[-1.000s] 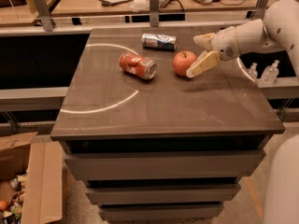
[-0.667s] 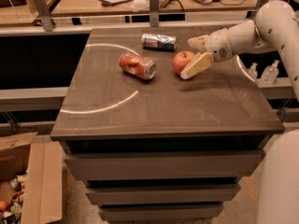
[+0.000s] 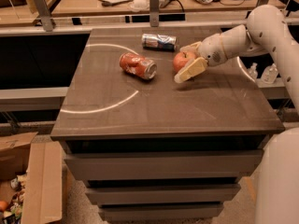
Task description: Pick apple
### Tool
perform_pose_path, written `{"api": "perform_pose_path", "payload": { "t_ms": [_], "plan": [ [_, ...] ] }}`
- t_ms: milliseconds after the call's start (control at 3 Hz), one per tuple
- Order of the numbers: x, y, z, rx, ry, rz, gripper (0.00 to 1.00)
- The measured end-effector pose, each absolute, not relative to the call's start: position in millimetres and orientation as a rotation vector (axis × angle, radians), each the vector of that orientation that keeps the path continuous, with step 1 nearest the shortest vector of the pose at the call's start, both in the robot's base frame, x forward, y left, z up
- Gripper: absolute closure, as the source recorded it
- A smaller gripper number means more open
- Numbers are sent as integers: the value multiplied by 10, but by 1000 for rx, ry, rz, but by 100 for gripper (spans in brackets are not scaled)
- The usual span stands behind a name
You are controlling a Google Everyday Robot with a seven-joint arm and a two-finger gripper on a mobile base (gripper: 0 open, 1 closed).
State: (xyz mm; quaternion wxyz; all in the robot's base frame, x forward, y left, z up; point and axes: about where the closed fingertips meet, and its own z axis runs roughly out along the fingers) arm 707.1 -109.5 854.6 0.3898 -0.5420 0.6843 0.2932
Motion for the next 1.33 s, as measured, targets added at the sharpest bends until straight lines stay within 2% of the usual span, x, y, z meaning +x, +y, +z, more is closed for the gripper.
{"api": "perform_pose_path", "payload": {
  "t_ms": [667, 1000, 1333],
  "plan": [
    [6954, -1092, 8679, -1367, 1718, 735, 61],
    [6882, -964, 9169, -1362, 1574, 721, 92],
    [6827, -875, 9482, -1362, 1474, 713, 100]
  ]
}}
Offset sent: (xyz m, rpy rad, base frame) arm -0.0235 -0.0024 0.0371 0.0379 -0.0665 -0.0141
